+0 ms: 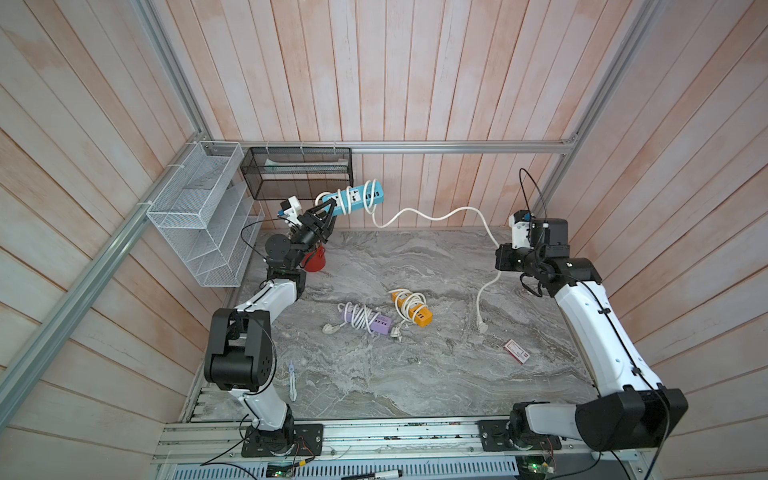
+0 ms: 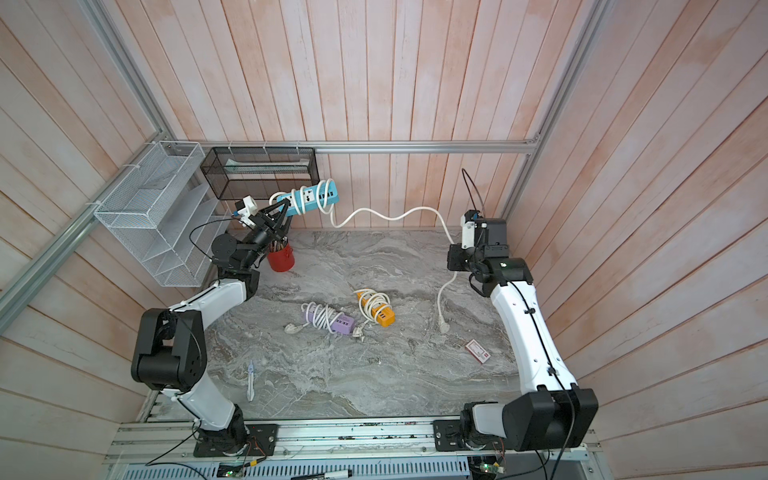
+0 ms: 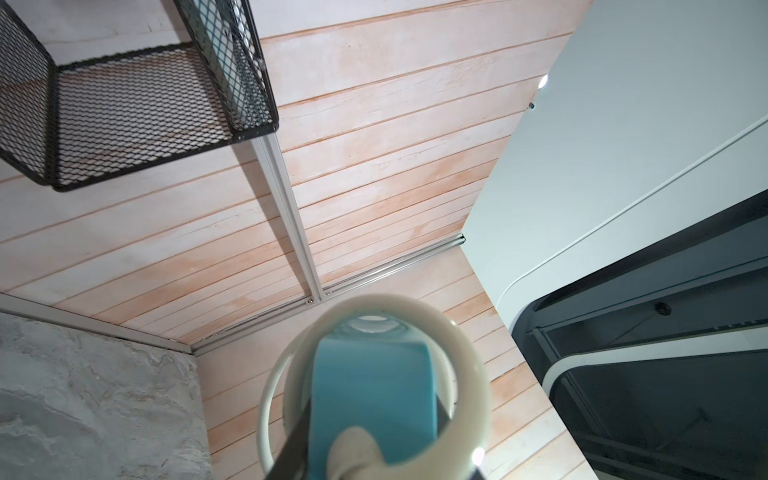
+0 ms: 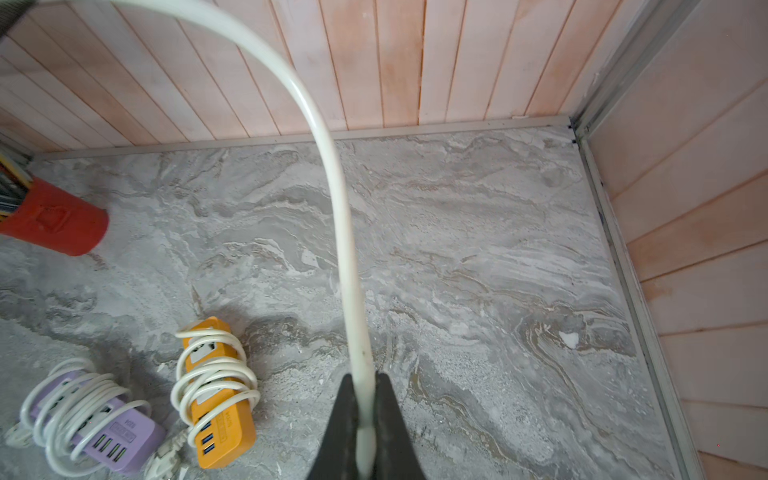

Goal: Unwrap the cord wrapped around the power strip
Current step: Unwrap the power cord from the power strip.

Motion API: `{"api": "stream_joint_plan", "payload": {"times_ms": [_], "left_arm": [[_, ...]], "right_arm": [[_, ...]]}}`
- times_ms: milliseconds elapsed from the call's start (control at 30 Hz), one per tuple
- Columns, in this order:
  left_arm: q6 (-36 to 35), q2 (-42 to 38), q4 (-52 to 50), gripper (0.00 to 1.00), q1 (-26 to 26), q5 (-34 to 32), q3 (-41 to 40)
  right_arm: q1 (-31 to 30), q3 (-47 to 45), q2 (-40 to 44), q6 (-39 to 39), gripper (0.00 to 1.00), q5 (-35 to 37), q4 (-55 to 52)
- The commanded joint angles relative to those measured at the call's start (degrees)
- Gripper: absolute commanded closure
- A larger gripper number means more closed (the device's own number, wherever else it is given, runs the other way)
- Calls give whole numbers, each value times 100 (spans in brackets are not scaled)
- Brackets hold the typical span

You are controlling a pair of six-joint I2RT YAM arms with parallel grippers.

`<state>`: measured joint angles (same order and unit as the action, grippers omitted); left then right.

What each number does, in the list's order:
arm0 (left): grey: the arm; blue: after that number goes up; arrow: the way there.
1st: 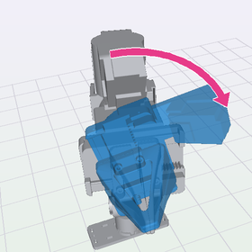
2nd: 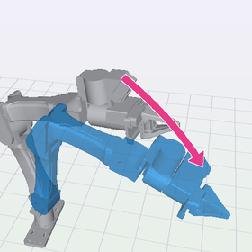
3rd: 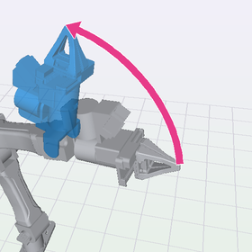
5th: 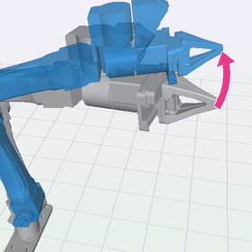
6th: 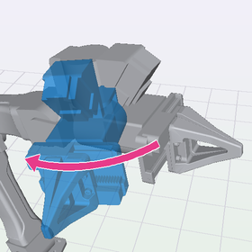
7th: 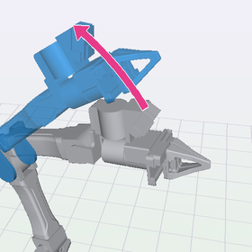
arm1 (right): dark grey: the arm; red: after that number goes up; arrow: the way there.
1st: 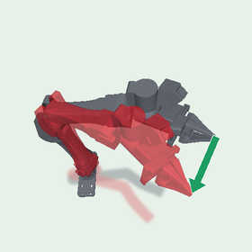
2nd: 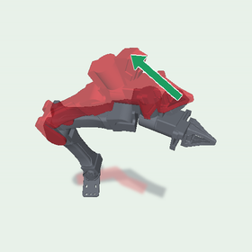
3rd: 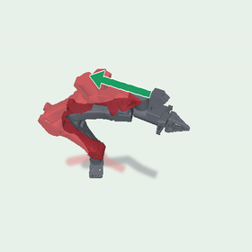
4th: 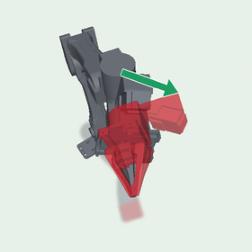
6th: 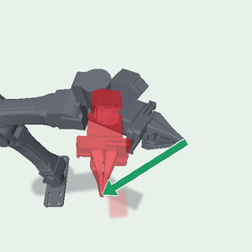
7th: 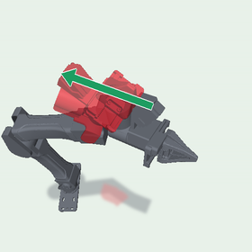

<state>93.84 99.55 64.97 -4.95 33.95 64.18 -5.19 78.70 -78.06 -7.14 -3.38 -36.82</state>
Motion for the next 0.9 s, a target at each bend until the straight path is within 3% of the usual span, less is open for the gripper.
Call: {"api": "stream_joint_plan", "payload": {"times_ms": [0, 233, 333, 433, 500, 567, 700, 867], "left_arm": [[354, -47, 745, 100, -180, -100, 208], [297, -453, 593, 100, -427, 76, -34], [310, -685, 552, 100, -459, 129, -302], [257, -882, 540, 100, -458, 134, -633], [94, -994, 395, 100, -459, 162, -796], [-41, -1055, 306, 100, -455, 165, -955], [-233, -1070, 223, 100, -464, 130, -1200], [-285, -965, 241, 100, -489, 136, -1198]], "right_arm": [[27, -296, -451, -257, 100, 684, 146], [49, -726, -1147, -463, 100, 430, 1054], [53, -751, -1374, -451, 92, 460, 1357], [61, -769, -1488, -316, 62, 475, 1664], [66, -761, -1478, -206, 28, 400, 1830], [53, -737, -1385, -127, 3, 324, 1887], [38, -904, -811, 112, 1, -119, 2117], [-415, -1637, 517, 509, 1, -1470, 3206]]}}
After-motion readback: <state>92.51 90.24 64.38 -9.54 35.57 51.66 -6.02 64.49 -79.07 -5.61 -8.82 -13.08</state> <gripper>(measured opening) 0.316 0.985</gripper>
